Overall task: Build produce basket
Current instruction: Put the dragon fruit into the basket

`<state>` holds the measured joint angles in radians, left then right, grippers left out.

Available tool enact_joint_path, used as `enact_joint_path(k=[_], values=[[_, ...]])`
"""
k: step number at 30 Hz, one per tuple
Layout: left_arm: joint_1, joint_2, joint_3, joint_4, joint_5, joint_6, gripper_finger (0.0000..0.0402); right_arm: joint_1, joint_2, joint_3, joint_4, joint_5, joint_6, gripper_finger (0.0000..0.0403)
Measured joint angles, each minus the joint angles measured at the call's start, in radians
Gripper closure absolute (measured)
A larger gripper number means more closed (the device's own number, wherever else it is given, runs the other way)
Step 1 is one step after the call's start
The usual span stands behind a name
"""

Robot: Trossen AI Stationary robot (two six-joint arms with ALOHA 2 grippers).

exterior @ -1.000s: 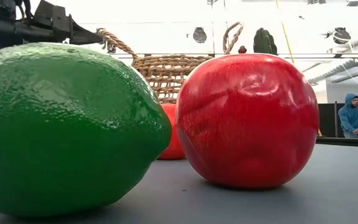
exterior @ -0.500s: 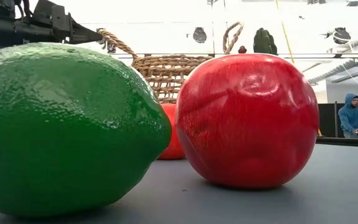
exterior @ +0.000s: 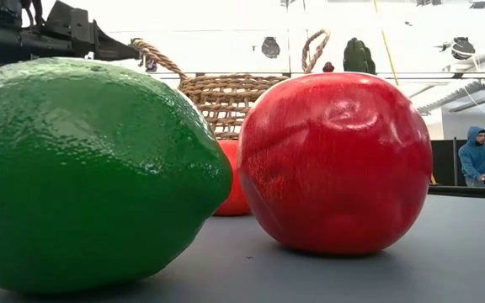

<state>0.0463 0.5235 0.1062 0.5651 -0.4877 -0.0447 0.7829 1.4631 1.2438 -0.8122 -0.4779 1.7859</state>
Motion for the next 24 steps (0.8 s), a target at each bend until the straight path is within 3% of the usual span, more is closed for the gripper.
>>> enact_joint_path(k=[5, 14, 24], values=[[0.0, 0.0, 0.0, -0.018, 0.0, -0.008, 0.0021, -0.001, 0.0, 0.0, -0.124, 0.037, 0.003, 0.0284], [0.0, 0.0, 0.0, -0.019, 0.0, -0.01, 0.0021, 0.0, 0.0, 0.0, -0.161, 0.168, -0.077, 0.0274], [0.0, 0.0, 0.0, -0.016, 0.0, -0.013, 0.0021, -0.002, 0.0, 0.0, -0.188, 0.193, -0.126, 0.0205]])
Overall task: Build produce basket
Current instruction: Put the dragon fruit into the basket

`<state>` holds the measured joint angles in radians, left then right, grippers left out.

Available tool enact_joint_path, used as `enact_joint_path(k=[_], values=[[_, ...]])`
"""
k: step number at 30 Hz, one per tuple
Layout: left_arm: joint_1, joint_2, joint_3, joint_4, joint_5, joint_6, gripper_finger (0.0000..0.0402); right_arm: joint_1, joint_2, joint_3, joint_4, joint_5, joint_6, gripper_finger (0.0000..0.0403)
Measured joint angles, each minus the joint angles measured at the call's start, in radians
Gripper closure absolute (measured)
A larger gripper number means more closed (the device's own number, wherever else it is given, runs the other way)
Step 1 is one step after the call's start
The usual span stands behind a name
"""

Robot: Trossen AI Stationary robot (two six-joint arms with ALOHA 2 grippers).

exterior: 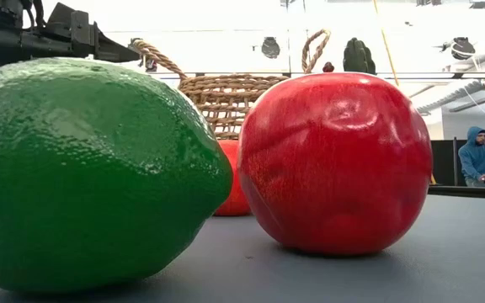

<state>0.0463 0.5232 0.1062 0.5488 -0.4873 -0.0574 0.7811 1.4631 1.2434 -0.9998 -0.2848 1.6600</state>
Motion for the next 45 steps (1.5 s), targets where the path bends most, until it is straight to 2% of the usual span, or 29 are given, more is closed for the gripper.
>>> enact_joint_path(k=[4, 10, 16, 28, 39, 45], values=[[0.0, 0.0, 0.0, 0.0, 0.0, 0.0, 0.0021, 0.0, 0.0, 0.0, -0.005, 0.049, 0.001, 0.0187], [0.0, 0.0, 0.0, 0.001, 0.0, -0.018, 0.0021, 0.0, 0.0, 0.0, 0.004, -0.002, 0.002, 0.0187], [0.0, 0.0, 0.0, 0.008, 0.0, -0.023, 0.0021, 0.0, 0.0, 0.0, 0.007, -0.004, -0.001, 0.0196], [0.0, 0.0, 0.0, 0.03, -0.001, -0.027, 0.0021, 0.006, 0.0, 0.0, 0.005, 0.028, -0.138, 0.0197], [0.0, 0.0, 0.0, 0.022, -0.001, -0.027, 0.0021, 0.039, 0.0, -0.001, -0.059, 0.0, -0.074, 0.0197], [0.0, 0.0, 0.0, 0.021, -0.001, -0.026, 0.0021, 0.059, -0.001, -0.077, -0.001, -0.038, -0.049, 0.0197]])
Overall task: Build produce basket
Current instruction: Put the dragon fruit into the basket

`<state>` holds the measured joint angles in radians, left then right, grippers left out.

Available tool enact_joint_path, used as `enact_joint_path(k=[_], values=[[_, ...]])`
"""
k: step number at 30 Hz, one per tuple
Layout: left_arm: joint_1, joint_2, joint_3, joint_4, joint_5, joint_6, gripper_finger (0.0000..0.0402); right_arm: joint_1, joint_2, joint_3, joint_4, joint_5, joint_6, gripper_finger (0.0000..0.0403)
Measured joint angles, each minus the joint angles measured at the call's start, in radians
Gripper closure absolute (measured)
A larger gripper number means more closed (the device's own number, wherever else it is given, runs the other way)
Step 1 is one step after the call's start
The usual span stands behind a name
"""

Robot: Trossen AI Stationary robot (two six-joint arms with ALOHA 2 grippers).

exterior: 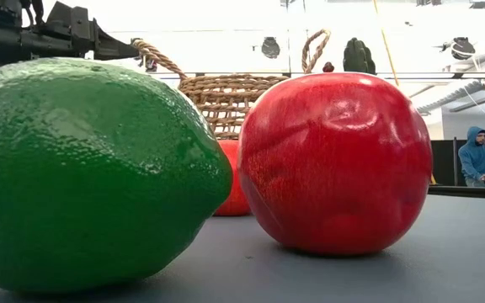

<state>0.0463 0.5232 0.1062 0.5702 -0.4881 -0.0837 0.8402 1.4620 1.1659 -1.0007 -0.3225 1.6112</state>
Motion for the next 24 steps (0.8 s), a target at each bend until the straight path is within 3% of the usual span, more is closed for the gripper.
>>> enact_joint_path(k=[13, 16, 22, 24], values=[[0.0, 0.0, 0.0, 0.001, 0.0, 0.002, 0.0021, -0.001, 0.0, -0.127, 0.252, -0.077, 0.029, 0.0213], [0.0, 0.0, 0.0, 0.001, 0.0, 0.002, 0.0021, -0.001, 0.0, -0.127, 0.279, -0.092, 0.034, 0.0251], [0.0, 0.0, 0.0, 0.001, 0.0, 0.006, 0.0021, -0.003, 0.0, -0.127, 0.33, -0.122, 0.03, 0.0374], [0.0, 0.0, 0.0, 0.001, 0.0, 0.007, 0.0021, -0.005, 0.0, -0.127, 0.341, -0.122, 0.029, 0.0393]])
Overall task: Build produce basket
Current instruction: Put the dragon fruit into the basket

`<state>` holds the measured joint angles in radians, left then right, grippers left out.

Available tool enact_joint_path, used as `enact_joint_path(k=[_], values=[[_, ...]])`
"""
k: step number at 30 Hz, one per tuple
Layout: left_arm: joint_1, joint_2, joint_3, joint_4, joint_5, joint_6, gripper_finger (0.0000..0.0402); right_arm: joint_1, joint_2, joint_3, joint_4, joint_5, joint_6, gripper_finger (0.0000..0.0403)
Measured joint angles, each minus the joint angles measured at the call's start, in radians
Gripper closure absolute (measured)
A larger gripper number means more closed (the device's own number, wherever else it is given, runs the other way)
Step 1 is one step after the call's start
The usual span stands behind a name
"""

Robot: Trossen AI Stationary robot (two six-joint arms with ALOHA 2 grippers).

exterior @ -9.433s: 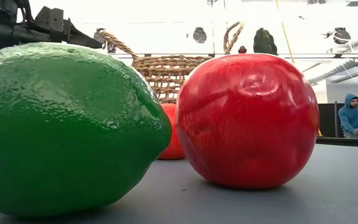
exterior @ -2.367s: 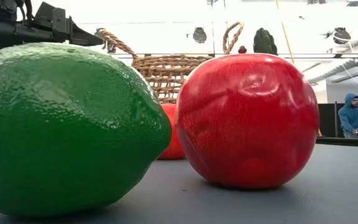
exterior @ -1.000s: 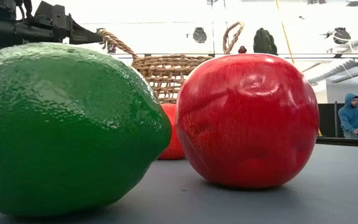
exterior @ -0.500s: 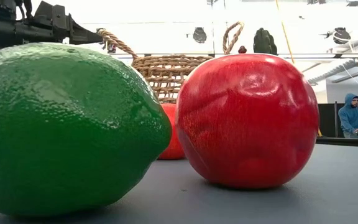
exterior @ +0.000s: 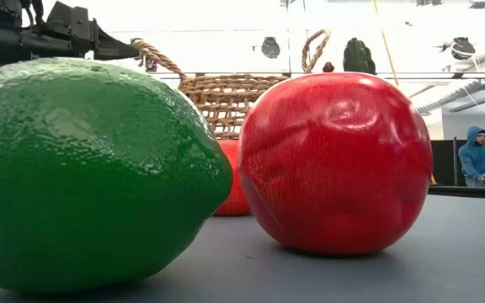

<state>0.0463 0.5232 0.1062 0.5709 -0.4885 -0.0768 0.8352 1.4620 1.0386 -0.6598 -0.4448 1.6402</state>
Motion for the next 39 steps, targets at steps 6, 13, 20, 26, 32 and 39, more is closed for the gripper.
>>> enact_joint_path(k=[6, 13, 20, 26, 32, 39], values=[[0.0, 0.0, 0.0, 0.001, 0.0, 0.004, 0.0021, -0.018, -0.024, 0.0, 0.046, 0.101, -0.06, 0.0399], [0.0, 0.0, 0.0, 0.014, 0.0, 0.014, 0.0021, -0.089, -0.131, 0.0, 0.11, 0.381, -0.336, 0.04], [0.0, 0.0, 0.0, 0.016, 0.0, 0.015, 0.0021, -0.219, -0.264, 0.0, 0.25, 0.707, -0.965, 0.0402], [0.0, 0.0, 0.0, 0.027, -0.01, 0.022, 0.0021, -0.4, -0.314, 0.0, 0.724, 0.786, -1.572, 0.0402], [0.0, 0.0, 0.0, 0.026, -0.01, 0.03, 0.0021, -0.629, -0.28, 0.001, 0.95, 0.785, -1.847, 0.0402], [0.0, 0.0, 0.0, -0.012, -0.01, 0.045, 0.0021, -0.872, -0.14, 0.0, 0.998, 0.784, -1.941, 0.0401]])
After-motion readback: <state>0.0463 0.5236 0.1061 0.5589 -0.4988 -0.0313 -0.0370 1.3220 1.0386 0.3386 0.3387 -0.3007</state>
